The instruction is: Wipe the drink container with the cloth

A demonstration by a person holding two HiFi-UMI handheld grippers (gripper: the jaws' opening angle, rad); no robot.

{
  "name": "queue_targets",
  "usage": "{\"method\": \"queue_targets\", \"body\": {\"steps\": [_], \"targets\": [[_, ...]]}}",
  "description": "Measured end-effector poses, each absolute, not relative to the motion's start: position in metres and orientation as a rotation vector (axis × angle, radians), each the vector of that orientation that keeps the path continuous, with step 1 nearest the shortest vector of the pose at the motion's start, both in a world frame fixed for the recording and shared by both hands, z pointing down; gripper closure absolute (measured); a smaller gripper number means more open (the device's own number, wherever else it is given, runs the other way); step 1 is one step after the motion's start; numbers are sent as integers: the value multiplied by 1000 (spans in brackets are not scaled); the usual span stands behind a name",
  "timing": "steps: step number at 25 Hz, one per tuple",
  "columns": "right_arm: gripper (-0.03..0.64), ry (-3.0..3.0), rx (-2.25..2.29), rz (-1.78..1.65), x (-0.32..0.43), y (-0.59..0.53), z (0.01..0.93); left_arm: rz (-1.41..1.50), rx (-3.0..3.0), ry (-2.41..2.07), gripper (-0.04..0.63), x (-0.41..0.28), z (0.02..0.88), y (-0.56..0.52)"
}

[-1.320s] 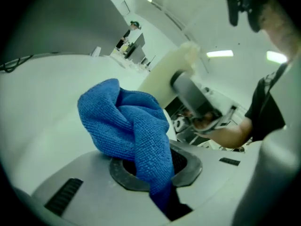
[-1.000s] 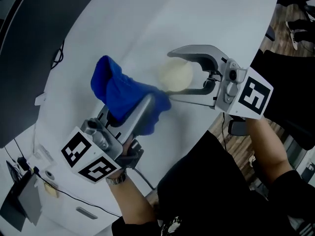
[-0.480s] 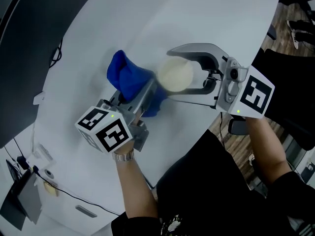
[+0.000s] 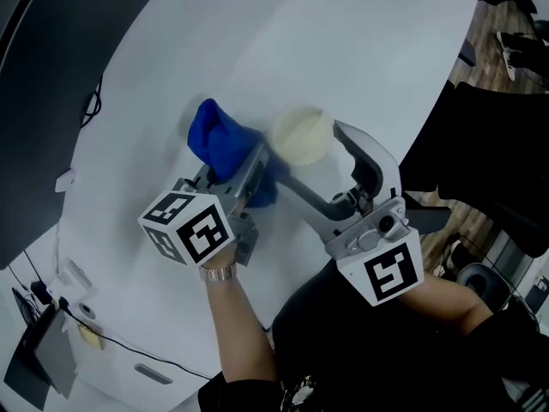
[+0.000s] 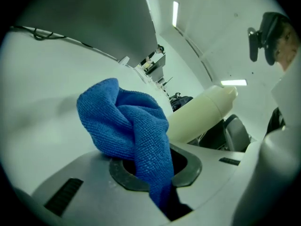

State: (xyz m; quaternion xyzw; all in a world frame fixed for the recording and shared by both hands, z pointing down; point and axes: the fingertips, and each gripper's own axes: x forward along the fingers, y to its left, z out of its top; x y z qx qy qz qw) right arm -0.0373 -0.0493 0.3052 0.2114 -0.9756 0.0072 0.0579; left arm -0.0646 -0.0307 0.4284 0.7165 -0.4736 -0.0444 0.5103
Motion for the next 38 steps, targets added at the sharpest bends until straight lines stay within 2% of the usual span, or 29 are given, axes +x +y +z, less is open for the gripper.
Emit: {"method": "queue_targets", "body": {"steps": [3,6,15,20,30,35,38], "targets": [[341,-2899,802,28,-43,-52,306,-100,1717,-1144,549,-65,430,-29],[341,-2885,763,66,-48,-57,309,-83,1724,-1140,549,-59,429,-28],[341,-3001,-98,72,-39,-58,318,-399,1869,-1041,549,-86,329,-32],[341,-2994,-308,73,-49,-49,313,-442,1897,-989,549,-77,324,-41],[341,-3013,-309,87,-50,-48,310,-216,1688,-1055,554,-71,426,-38],[342,-3000,-203,187,-49,-57,314,-225,1648,-1055,555,-81,438,-39],[341,-3051,42,218,-24,-65,299,-213,1649,-1065,555,-75,435,-40]]}}
